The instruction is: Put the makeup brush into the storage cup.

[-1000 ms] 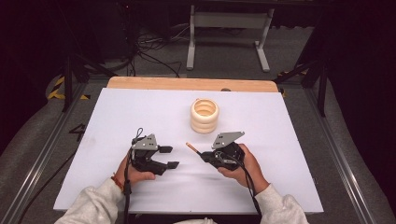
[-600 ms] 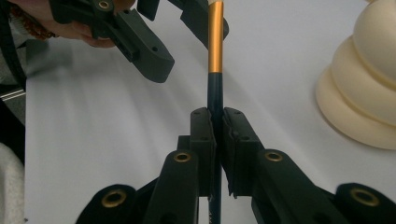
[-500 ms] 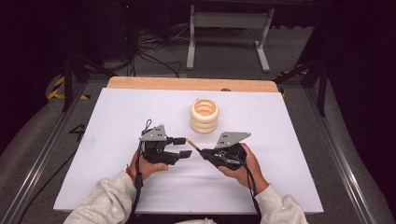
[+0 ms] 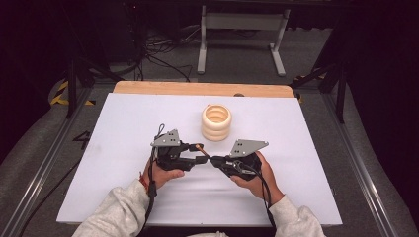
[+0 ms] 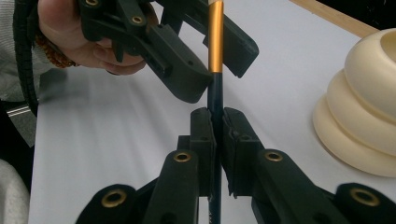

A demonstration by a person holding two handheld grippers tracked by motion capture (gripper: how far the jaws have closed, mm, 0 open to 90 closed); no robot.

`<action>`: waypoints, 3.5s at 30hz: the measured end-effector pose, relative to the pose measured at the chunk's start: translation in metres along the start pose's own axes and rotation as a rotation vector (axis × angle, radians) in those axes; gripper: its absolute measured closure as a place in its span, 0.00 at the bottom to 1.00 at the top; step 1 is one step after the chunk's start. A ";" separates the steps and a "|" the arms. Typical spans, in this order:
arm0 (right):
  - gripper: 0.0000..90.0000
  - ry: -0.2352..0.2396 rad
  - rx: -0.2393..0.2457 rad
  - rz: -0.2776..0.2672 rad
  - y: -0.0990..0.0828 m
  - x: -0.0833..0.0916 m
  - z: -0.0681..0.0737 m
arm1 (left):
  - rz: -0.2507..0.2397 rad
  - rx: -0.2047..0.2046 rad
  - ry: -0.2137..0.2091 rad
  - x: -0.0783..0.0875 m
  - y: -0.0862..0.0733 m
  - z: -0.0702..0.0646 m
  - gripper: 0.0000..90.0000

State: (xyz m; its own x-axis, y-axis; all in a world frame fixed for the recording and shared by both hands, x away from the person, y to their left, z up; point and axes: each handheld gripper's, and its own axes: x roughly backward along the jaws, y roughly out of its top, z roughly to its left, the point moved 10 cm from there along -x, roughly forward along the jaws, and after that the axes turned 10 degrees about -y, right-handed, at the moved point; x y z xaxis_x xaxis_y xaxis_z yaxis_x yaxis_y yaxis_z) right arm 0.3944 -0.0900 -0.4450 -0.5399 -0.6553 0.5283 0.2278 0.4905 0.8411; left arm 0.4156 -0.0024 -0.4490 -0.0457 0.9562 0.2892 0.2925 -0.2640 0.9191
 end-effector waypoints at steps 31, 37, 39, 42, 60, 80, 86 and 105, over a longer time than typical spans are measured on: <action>0.91 0.019 0.012 -0.007 -0.009 -0.005 0.004 | -0.039 -0.091 0.005 0.000 0.013 -0.009 0.93; 0.79 0.015 0.019 -0.013 -0.016 0.004 0.001 | -0.058 -0.114 0.037 0.008 0.020 -0.005 0.93; 0.76 0.009 0.018 -0.019 -0.019 0.010 -0.002 | -0.060 -0.118 0.041 0.010 0.022 -0.003 0.93; 0.70 -0.013 0.027 -0.017 -0.024 0.017 -0.005 | -0.070 -0.124 0.048 0.014 0.026 -0.002 0.93; 0.47 -0.100 -0.016 0.034 -0.081 0.058 -0.026 | -0.090 -0.149 0.103 0.036 0.045 0.016 0.93; 0.25 -0.171 -0.004 -0.046 -0.087 0.067 -0.029 | -0.102 -0.200 0.132 0.050 0.074 0.025 0.93; 0.21 -0.195 0.004 -0.035 -0.090 0.067 -0.032 | -0.106 -0.215 0.141 0.052 0.086 0.027 0.93; 0.19 -0.208 0.004 -0.048 -0.089 0.070 -0.034 | -0.133 -0.229 0.153 0.052 0.109 0.036 0.93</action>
State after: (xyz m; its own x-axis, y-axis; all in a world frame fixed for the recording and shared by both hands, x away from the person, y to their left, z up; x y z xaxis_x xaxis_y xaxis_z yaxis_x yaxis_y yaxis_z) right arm 0.3634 -0.1993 -0.4788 -0.7058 -0.5451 0.4525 0.1952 0.4643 0.8639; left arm 0.4797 0.0226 -0.3431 -0.2176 0.9586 0.1836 0.0524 -0.1764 0.9829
